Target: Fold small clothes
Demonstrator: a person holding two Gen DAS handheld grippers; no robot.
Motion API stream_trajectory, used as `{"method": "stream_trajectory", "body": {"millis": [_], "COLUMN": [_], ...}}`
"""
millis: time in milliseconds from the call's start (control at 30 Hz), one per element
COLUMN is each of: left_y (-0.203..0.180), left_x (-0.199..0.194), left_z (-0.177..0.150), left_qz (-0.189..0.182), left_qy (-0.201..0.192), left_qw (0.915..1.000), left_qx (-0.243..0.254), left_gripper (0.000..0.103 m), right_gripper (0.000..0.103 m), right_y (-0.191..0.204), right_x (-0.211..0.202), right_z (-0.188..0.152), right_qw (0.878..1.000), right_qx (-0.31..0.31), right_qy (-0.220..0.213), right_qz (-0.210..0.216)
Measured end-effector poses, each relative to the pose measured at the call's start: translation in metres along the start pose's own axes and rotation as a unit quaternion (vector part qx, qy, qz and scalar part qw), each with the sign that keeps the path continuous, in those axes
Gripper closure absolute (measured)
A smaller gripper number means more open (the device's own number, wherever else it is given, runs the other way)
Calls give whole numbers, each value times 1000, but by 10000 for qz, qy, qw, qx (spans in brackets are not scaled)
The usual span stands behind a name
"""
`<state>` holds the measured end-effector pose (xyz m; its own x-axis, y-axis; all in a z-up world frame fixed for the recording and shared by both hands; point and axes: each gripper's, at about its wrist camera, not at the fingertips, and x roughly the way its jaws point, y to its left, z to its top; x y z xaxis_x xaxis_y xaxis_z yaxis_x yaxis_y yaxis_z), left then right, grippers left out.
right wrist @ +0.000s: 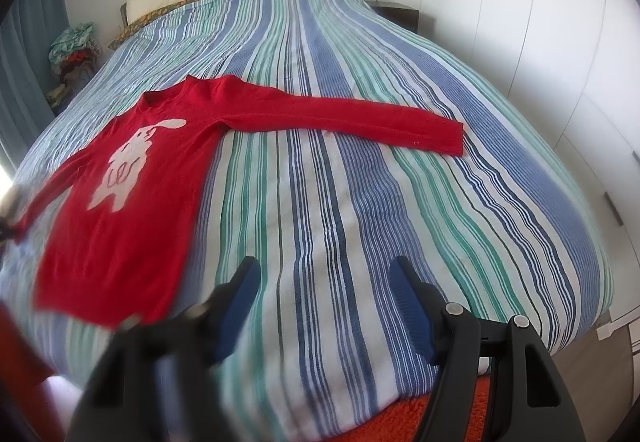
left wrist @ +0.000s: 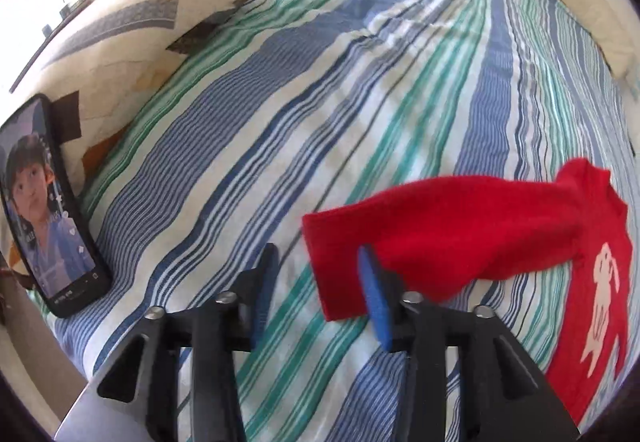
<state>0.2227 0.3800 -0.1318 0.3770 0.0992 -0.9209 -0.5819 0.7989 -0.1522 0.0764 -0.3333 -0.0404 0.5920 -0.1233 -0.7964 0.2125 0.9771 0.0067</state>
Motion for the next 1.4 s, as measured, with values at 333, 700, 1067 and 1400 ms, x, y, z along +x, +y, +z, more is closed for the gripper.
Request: {"method": "stream_trajectory", "body": {"millis": [333,700,1067,1400], "left_y": [-7,-4,-14,-12], "left_x": [40,15,58,1], "left_z": [23,56,38,16], "left_qz": [-211,1053,1739,1776], "left_qy": [221,-486,-140,-711], "left_qw": [9995,9930,9830,9792], "left_qx": [115,218,581,681], "left_gripper": [99,100,101,28], "right_gripper": [36,36,36,36], "right_y": [1,3,0,0], "right_x": [11,17,19,18], "right_z": [1,1,1,-1], "right_qw": [9997,9992,9990,9989], "right_qx": [-1,-27,13,13], "right_qy": [236,372,393,418], "right_qz": [-74,-169,-211,-231]}}
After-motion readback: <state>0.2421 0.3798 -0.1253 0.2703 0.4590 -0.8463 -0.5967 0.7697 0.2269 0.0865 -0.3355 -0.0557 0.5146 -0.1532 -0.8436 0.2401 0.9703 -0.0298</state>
